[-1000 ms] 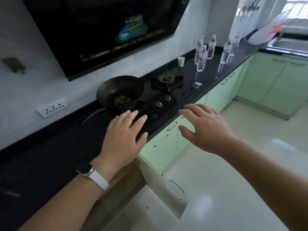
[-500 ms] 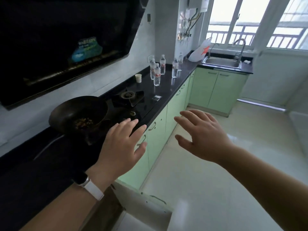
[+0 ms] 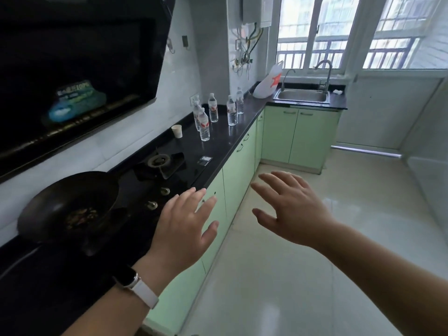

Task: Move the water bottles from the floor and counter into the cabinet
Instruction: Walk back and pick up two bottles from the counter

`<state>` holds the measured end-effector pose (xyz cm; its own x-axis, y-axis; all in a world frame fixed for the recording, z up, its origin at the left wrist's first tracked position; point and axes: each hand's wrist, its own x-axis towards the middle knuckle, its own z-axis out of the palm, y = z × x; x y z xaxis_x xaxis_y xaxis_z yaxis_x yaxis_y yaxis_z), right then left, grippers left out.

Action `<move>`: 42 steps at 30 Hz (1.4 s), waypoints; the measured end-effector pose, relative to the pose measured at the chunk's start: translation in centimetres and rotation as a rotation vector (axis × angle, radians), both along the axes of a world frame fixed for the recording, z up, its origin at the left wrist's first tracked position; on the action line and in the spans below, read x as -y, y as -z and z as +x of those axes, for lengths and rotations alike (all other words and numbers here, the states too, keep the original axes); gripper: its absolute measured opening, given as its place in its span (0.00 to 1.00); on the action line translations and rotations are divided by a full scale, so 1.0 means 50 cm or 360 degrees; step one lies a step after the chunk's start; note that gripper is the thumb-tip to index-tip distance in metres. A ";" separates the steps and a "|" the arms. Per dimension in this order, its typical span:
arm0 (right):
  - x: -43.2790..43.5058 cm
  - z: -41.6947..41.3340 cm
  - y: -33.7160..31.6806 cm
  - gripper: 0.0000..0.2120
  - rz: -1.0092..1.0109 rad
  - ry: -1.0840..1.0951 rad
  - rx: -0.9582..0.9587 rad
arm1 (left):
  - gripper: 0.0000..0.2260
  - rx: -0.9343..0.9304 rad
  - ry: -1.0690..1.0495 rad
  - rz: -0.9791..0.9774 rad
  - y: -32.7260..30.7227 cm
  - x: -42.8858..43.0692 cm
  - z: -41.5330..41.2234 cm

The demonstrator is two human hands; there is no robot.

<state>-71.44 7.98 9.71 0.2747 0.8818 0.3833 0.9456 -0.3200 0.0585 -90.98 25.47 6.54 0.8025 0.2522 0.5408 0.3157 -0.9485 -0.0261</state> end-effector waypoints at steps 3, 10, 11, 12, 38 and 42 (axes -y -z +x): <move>0.019 0.100 0.007 0.27 0.0001 -0.0010 0.0003 | 0.21 -0.0033 0.0019 0.0026 0.000 0.016 0.105; 0.084 0.337 0.032 0.27 0.0057 0.0031 -0.0001 | 0.21 -0.0038 0.0082 0.0089 0.012 0.056 0.359; 0.092 0.366 0.035 0.27 0.0050 0.0041 -0.0001 | 0.21 -0.0026 0.0096 0.0096 0.013 0.062 0.390; 0.099 0.392 0.036 0.27 0.0041 0.0045 -0.0001 | 0.21 -0.0012 0.0108 0.0104 0.014 0.067 0.419; -0.272 0.852 0.029 0.27 0.0044 0.0263 0.0046 | 0.21 0.0026 0.0255 -0.0014 0.038 -0.358 0.944; -0.378 0.908 0.021 0.26 0.0076 0.0301 0.0061 | 0.20 0.0026 0.0258 -0.0034 0.027 -0.473 1.008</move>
<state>-26.03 26.88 8.64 0.4182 0.7964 0.4368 0.8658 -0.4950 0.0737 -40.58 49.12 5.18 0.8248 0.1316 0.5499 0.1586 -0.9873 -0.0016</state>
